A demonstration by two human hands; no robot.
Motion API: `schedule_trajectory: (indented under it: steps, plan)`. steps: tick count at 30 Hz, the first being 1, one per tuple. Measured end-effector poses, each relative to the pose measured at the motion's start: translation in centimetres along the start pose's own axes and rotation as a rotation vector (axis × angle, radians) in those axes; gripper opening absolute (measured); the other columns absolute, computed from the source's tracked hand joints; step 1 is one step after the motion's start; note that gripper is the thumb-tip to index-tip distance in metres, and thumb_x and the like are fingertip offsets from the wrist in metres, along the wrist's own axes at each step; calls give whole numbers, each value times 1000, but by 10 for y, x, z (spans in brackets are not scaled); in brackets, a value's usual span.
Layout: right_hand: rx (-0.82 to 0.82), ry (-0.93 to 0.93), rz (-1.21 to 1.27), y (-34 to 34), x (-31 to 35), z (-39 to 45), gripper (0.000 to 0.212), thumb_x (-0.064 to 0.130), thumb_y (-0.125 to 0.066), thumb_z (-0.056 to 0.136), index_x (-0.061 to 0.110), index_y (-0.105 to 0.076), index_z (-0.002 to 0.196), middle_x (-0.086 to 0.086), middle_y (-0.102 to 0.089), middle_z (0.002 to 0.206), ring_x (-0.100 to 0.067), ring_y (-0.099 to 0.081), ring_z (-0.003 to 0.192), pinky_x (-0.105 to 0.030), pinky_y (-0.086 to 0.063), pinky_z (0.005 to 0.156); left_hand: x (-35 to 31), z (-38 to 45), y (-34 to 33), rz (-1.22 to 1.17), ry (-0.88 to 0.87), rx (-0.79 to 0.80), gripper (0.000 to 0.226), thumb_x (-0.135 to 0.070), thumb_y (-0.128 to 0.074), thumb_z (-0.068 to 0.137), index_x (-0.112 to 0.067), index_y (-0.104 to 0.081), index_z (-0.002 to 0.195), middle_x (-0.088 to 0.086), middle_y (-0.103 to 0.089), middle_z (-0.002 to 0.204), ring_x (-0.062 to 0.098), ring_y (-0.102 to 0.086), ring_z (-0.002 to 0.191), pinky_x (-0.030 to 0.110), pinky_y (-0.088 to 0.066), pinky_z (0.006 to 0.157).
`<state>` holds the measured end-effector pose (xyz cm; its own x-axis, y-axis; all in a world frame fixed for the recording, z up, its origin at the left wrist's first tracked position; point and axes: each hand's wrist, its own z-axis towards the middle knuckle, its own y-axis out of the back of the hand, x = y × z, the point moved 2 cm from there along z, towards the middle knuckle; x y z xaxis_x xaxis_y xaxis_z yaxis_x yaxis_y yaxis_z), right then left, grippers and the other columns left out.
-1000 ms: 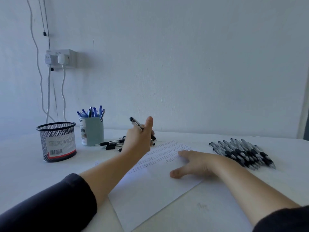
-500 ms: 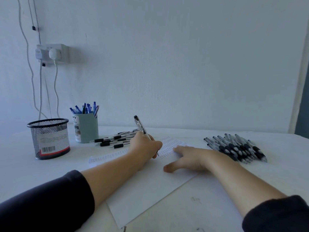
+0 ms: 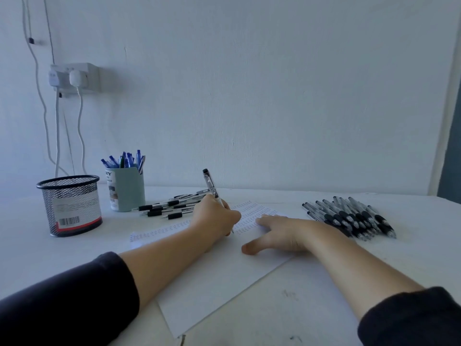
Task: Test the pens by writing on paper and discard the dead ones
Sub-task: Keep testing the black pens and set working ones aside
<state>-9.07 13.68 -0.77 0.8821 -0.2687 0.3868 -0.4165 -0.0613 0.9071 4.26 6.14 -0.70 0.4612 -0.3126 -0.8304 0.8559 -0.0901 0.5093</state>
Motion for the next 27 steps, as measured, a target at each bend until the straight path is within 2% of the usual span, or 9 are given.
schedule_trajectory:
  steps: [16,27]
  plan:
    - [9,0,-14,-1,-1,3,103,71,-63,67,33,-17,151,10,-13,159,-14,-15,146,-39,-18,116,2,0,0,-10,-25,-20,14,-9,-56,73,-12,-56,60,2,-58,48,16,-52,53,18,-37,48]
    - [6,1,-8,-1,0,1,100,69,-64,69,32,-18,151,9,-15,159,-14,-16,146,-37,-18,116,0,-1,-2,24,-28,-28,13,-10,-56,71,-12,-56,58,0,-57,44,11,-46,43,17,-35,47]
